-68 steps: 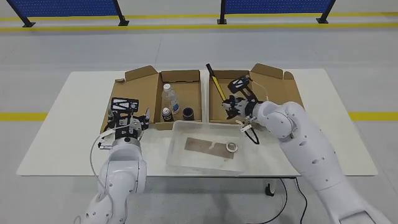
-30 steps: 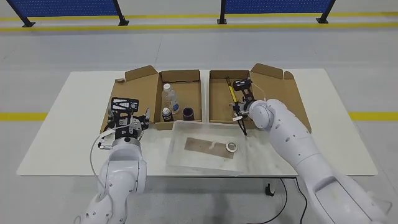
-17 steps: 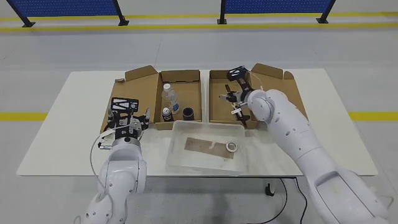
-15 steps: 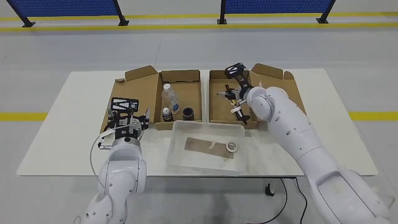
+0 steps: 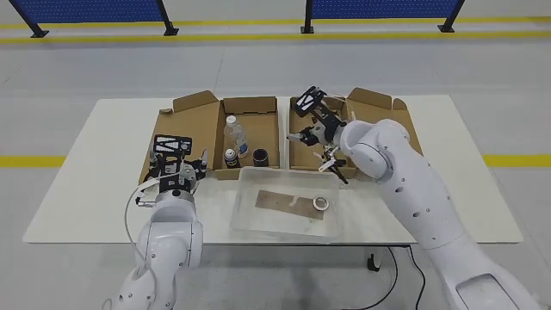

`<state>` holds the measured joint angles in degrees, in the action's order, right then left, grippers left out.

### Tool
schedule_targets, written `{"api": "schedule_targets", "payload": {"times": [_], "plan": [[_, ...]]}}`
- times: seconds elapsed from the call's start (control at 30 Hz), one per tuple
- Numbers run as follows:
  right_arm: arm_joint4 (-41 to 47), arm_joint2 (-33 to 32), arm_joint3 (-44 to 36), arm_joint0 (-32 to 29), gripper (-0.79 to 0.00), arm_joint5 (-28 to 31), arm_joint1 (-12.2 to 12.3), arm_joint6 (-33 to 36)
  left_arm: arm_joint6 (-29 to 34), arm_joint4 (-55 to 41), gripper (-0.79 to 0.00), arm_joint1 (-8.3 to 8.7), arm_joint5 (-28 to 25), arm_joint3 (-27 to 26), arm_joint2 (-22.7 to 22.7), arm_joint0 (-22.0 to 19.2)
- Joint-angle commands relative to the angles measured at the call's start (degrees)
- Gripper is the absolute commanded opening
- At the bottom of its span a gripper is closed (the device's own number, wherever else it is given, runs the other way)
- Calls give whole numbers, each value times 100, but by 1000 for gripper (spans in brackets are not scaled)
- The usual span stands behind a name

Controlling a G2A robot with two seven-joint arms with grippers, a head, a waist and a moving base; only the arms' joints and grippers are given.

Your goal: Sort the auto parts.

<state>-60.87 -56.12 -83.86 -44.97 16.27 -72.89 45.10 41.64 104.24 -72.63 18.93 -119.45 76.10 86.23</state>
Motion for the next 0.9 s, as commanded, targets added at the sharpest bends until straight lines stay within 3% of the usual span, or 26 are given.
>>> {"api": "schedule_targets", "payload": {"times": [0.0,0.37,0.6,0.87], "plan": [[15,-112,-422,-248,0,-32,46,216,0,0,0,0,0,0,0,0],[455,-615,-2220,-1824,0,-152,277,1277,0,0,0,0,0,0,0,0],[379,-710,-2488,-2413,0,-135,375,1699,0,0,0,0,0,0,0,0],[420,-769,-2518,-2631,0,-89,425,1838,0,0,0,0,0,0,0,0]]}}
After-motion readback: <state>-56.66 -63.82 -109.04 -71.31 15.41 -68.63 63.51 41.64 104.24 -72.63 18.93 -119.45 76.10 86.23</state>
